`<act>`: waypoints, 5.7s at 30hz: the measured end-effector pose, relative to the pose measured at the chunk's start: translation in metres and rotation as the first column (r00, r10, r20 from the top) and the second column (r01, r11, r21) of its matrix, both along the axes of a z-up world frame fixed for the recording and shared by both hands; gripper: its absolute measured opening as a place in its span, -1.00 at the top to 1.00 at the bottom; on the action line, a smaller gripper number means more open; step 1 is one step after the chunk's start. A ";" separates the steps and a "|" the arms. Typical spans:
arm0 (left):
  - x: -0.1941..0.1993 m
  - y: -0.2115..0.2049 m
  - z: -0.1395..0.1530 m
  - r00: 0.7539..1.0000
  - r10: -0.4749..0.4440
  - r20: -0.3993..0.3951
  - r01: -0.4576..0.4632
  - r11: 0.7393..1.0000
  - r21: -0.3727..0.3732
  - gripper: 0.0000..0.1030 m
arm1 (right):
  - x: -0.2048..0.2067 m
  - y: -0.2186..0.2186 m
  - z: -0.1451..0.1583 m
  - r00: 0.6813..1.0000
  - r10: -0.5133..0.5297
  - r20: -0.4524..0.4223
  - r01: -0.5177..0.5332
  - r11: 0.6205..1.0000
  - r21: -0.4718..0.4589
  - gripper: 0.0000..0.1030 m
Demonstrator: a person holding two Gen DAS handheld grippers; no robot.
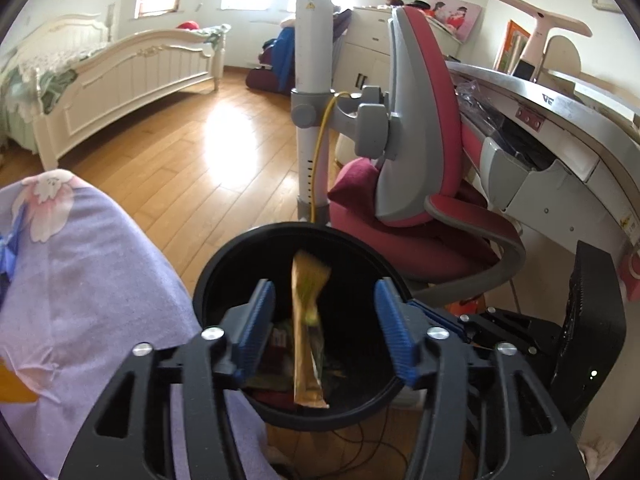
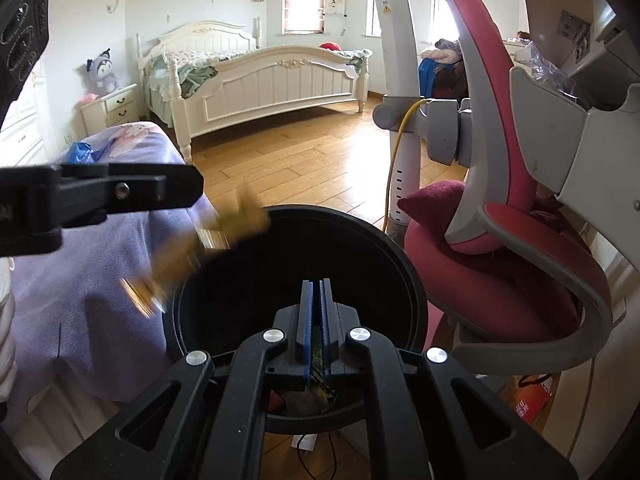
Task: Collect trash
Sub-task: 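Carry the gold wrapper and string over the bin and open both tools, then grasp the green Doublemint gum box with the left tool while the right tool grasps the blue packet, then carry the gum box and blue packet over the bin and open both tools, then grasp the orange snack bag with the left tool while the right tool grasps the yellow plastic sheet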
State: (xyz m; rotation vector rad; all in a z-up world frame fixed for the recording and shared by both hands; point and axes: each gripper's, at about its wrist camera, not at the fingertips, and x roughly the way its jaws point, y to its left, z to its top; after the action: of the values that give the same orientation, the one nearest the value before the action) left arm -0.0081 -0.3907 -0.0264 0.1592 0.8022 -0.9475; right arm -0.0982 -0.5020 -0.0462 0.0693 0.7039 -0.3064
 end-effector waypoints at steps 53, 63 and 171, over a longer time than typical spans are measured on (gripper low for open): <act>0.225 0.280 -0.007 0.951 0.304 0.058 -0.310 0.924 0.223 0.07 | 0.300 0.243 0.038 0.771 0.611 -0.178 -0.577 0.790 0.207 0.07; 0.220 0.284 -0.006 0.932 0.356 0.064 -0.361 0.909 0.208 0.38 | 0.243 0.221 0.066 0.809 0.588 -0.028 -0.577 0.802 0.153 0.33; 0.049 0.313 0.017 0.873 0.487 0.040 -0.488 0.871 0.047 -0.47 | 0.123 0.191 0.071 0.768 0.636 0.079 -0.629 0.725 0.280 -0.57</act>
State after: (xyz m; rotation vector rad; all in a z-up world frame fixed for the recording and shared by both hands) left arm 0.0408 -0.0779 -0.0089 0.0123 0.7938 -0.4411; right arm 0.0252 -0.3111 0.0253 0.1006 0.7502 0.4692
